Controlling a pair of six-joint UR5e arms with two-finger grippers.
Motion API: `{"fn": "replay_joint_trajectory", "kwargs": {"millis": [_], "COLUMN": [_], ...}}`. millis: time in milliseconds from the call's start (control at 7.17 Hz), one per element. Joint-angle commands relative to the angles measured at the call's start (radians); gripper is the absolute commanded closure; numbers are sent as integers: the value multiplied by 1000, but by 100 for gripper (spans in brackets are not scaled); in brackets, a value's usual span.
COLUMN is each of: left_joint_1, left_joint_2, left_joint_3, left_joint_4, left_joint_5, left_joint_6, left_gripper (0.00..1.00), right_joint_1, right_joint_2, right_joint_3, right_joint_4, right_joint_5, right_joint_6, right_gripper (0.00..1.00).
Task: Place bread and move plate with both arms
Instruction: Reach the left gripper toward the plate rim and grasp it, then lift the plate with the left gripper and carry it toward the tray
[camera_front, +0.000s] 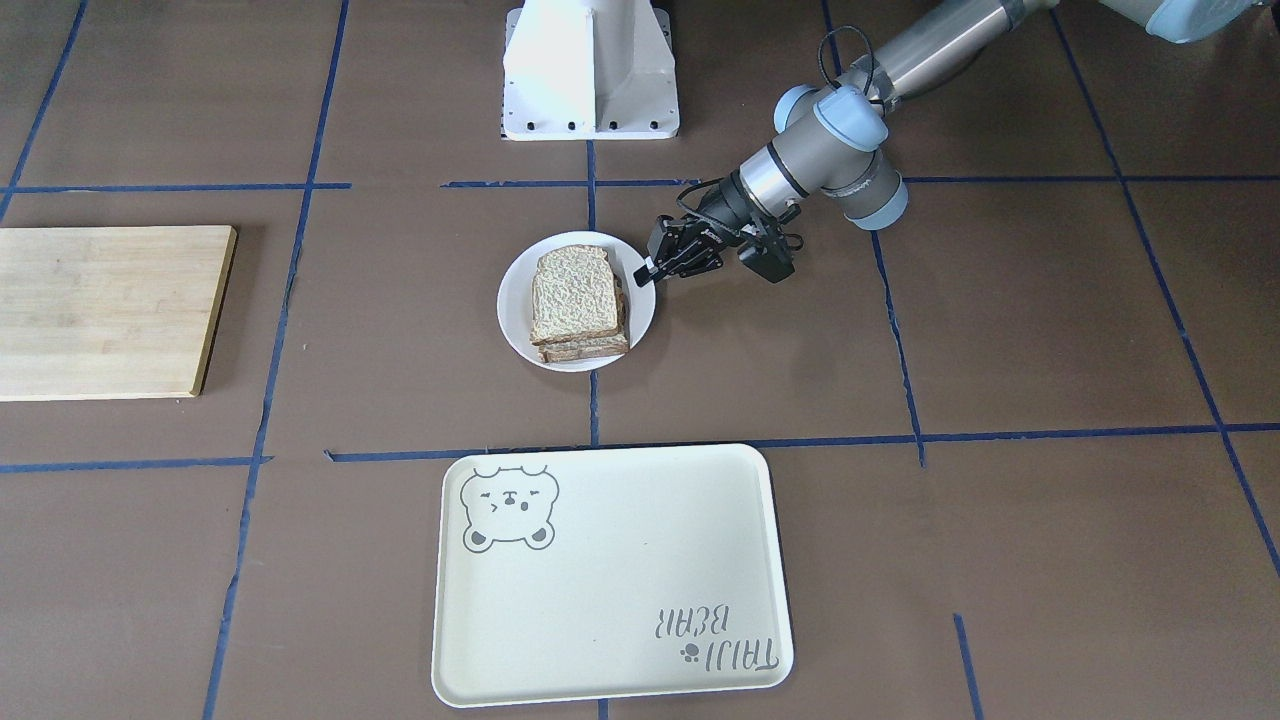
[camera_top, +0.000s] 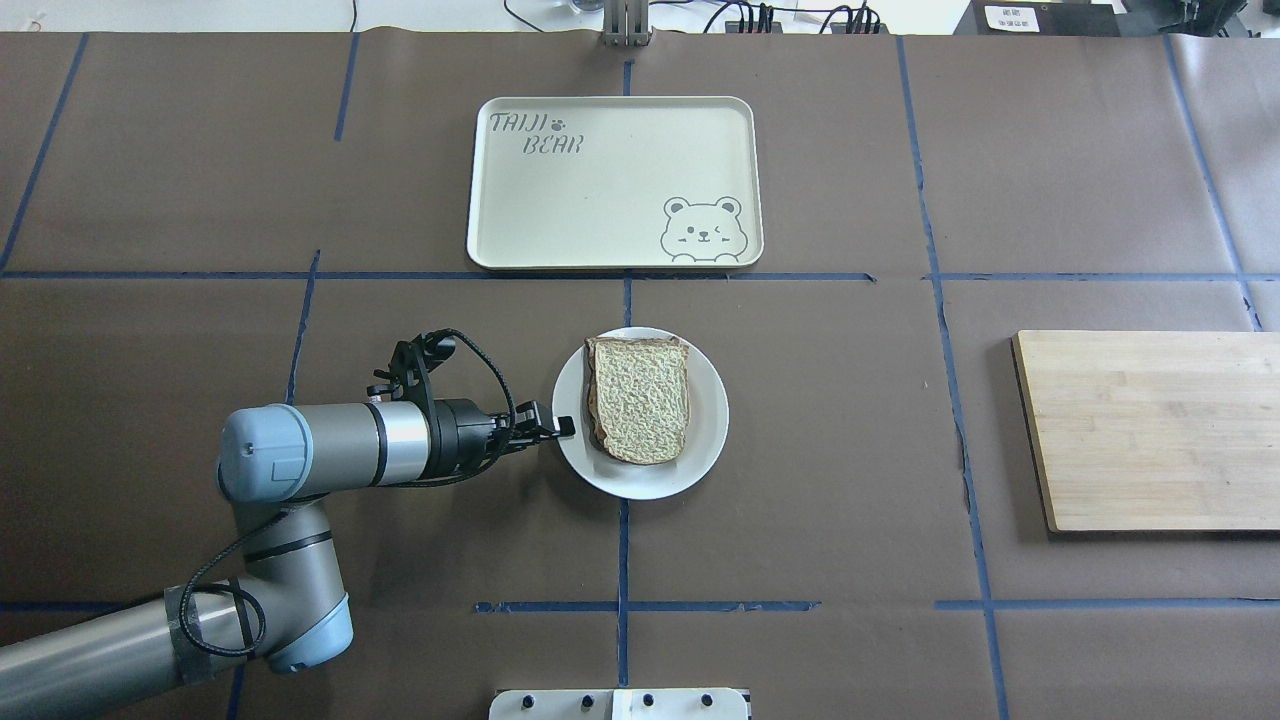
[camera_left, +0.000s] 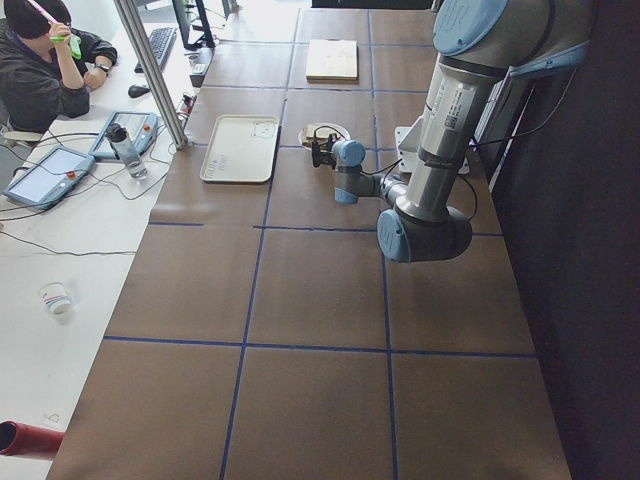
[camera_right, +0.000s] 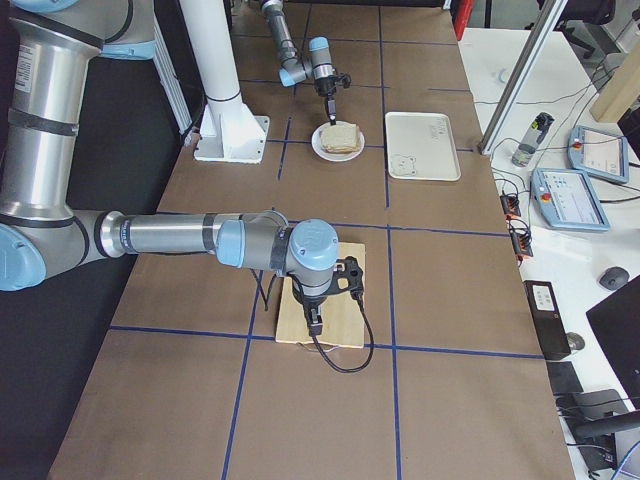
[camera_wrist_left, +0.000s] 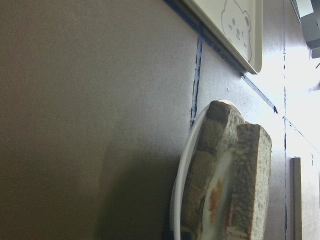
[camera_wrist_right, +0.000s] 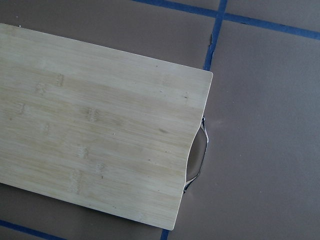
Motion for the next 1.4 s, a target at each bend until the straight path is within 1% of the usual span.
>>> {"fn": "replay_joint_trajectory", "kwargs": {"millis": [0, 140, 279, 558, 698, 837, 1116, 1256], "left_joint_1": [-24, -46, -79, -136, -182, -225, -329, -362], "left_joint_2": [-4, -10, -23, -53, -106, -188, -361, -409], "left_joint_3": [-1, -1, -1, 18, 85, 211, 469, 564], "left_joint_4": [-89, -123, -139, -141, -141, -141, -137, -139], "left_joint_5": [1, 1, 1, 54, 57, 57, 57, 57], "left_joint_6": [-137, -161, -243, -349, -432, -460, -599, -629], "left_gripper": [98, 100, 100, 100, 100, 100, 100, 100], "right_joint_1": [0, 0, 0, 0, 0, 0, 0, 0], "right_joint_2": [0, 1, 1, 1, 1, 3, 3, 3], "right_joint_3": [0, 0, 0, 0, 0, 0, 0, 0], "right_joint_4": [0, 0, 0, 0, 0, 0, 0, 0], "right_joint_5": [0, 0, 0, 0, 0, 0, 0, 0], "right_joint_6": [0, 0, 0, 0, 0, 0, 0, 0], "right_gripper": [0, 0, 0, 0, 0, 0, 0, 0]}}
